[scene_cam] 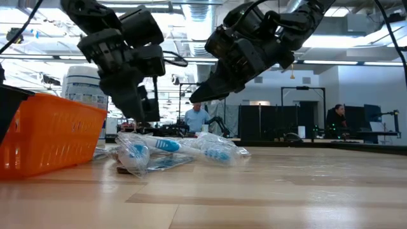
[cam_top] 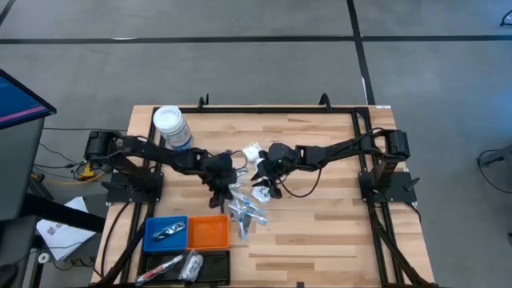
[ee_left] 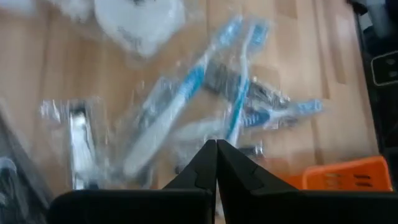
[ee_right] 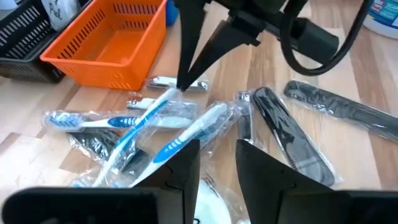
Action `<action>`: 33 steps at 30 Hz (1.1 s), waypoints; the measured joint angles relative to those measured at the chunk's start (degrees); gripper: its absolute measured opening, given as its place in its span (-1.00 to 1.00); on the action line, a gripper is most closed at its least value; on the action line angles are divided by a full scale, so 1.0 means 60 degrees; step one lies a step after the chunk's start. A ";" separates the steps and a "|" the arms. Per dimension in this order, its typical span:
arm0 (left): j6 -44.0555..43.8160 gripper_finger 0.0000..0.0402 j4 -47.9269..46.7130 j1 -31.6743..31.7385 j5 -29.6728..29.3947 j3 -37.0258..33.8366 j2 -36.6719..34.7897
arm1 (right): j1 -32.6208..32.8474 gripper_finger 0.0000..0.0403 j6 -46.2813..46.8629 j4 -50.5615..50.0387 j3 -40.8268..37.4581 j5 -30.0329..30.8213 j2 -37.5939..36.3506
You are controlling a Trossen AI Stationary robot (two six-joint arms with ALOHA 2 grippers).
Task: Pick & Place Travel size toiletries
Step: Put the top left nail cutter into the orange basket
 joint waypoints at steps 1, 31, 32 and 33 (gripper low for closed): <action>-0.0102 -1.00 -0.0005 -0.0064 0.0089 -0.0003 0.0004 | 0.0000 -0.52 -0.0016 -0.0006 0.0000 0.0003 0.0000; 0.1322 -0.99 -0.2238 0.0335 -0.1744 0.1785 0.1453 | 0.0058 -0.52 0.0076 -0.0216 0.0000 0.0004 0.0743; 0.1399 -0.99 -0.2294 0.0312 -0.1750 0.1785 0.1453 | 0.0058 -0.52 0.0076 -0.0271 0.0000 0.0004 0.0743; 0.1519 -0.98 -0.2250 0.0283 -0.1746 0.1789 0.1453 | 0.0058 -0.52 0.0076 -0.0294 0.0000 0.0004 0.0743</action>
